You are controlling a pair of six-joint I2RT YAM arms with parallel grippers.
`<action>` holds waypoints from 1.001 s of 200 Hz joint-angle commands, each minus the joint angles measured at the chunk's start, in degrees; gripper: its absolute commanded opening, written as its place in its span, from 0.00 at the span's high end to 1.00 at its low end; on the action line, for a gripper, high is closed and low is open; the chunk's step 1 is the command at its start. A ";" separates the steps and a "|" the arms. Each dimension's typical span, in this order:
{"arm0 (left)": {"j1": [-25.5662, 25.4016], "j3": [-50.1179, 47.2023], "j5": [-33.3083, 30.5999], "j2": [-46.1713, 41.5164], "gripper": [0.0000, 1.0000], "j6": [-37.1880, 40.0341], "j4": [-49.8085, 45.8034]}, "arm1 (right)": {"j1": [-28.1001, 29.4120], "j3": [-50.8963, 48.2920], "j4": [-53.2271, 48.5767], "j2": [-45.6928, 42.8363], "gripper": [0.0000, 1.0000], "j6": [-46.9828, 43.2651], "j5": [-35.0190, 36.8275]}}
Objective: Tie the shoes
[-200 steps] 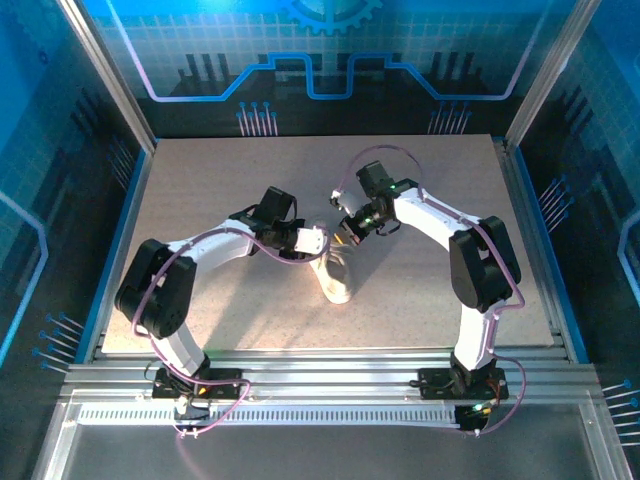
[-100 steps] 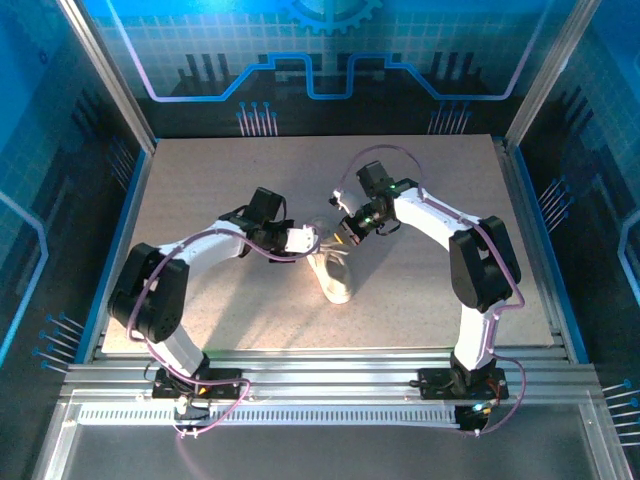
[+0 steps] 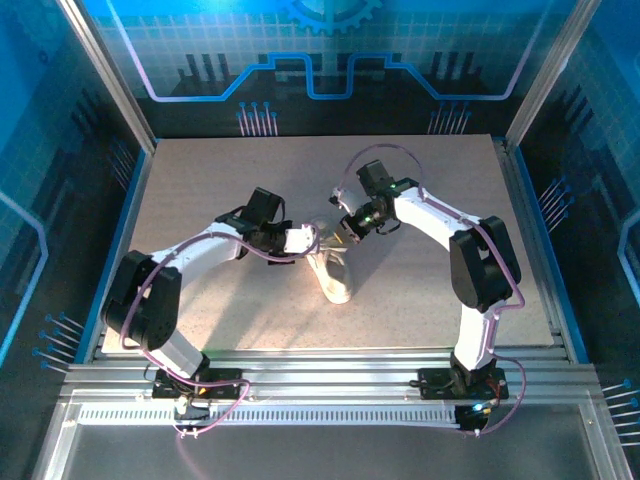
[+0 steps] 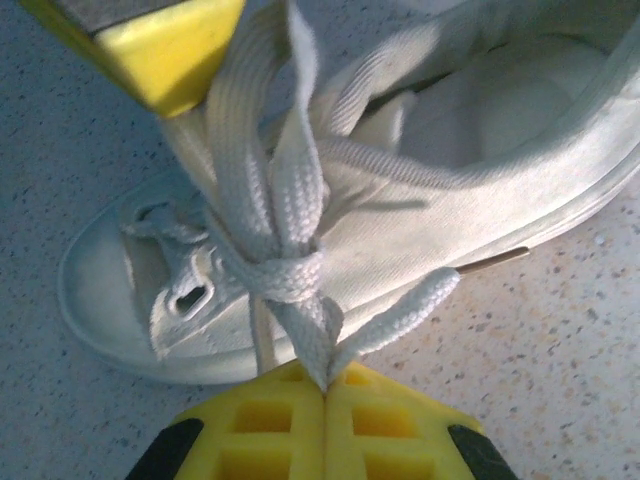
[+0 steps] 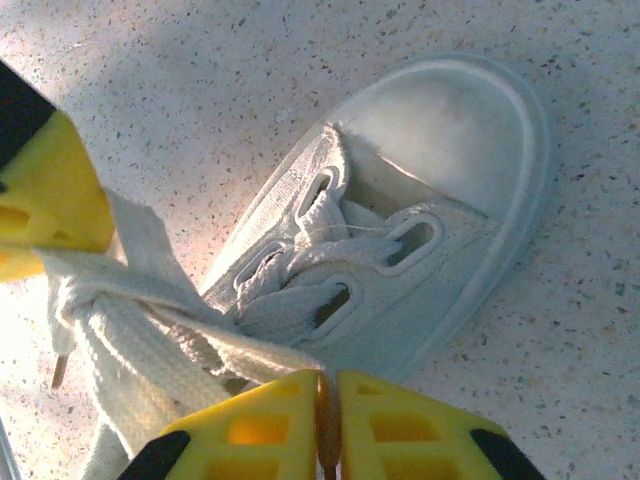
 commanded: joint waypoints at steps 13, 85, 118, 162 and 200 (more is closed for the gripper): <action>-3.25 0.88 -0.11 1.86 1.00 -6.83 -0.58 | -1.46 0.72 1.01 -3.02 0.72 2.88 0.42; -4.24 1.04 -0.37 2.28 1.00 -12.22 1.59 | -2.98 -2.27 1.83 -9.27 0.62 10.00 2.14; -4.57 1.59 -1.28 2.73 1.00 -14.17 1.16 | -2.20 -3.55 3.16 -10.25 0.61 14.35 0.85; -4.77 2.47 -0.05 3.72 1.00 -18.00 2.13 | 2.59 -12.40 10.22 -15.03 0.63 21.48 1.39; -4.77 3.93 1.32 4.91 1.00 -19.39 1.42 | 7.59 -20.28 17.03 -19.31 0.63 24.66 4.92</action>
